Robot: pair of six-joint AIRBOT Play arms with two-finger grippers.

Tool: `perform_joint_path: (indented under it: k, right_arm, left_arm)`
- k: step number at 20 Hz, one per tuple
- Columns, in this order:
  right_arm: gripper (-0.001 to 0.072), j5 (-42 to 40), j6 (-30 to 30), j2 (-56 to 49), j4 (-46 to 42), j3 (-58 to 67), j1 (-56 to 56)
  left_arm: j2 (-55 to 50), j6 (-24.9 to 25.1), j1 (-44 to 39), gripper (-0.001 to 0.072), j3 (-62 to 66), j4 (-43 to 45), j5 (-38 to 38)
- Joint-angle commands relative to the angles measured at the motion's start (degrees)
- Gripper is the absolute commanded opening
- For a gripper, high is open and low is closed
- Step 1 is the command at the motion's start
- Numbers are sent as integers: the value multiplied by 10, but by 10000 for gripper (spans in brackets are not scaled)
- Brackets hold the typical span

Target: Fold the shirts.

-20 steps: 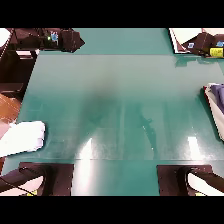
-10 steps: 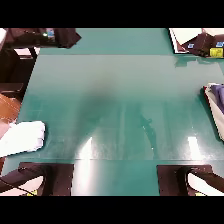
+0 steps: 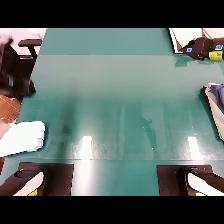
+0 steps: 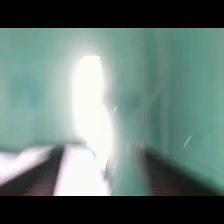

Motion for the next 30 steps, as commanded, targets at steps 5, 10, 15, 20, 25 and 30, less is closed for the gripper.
perform_joint_path:
  k: [5, 10, 15, 20, 25, 30]
  right_arm:
    - [21, 3, 0, 0, 0, 0, 1]
    - [21, -3, 0, 0, 0, 0, 1]
    - [21, -23, 0, 6, 7, 0, 1]
    - [21, -112, 0, 73, 6, 0, 1]
    - [21, -181, 0, 119, -1, 0, -5]
    - [20, -155, 0, 120, 2, 0, -44]
  left_arm:
    - [21, -13, 80, 664, -306, 57, 69]
    - [21, -43, 80, 144, -329, 57, 80]
    - [22, -41, 80, 19, -207, 51, 38]
    - [21, -32, -1, 18, 117, -7, -15]
    - [15, -32, -200, 16, 282, -14, 79]
    - [-65, -20, -358, 16, 330, 3, 97]
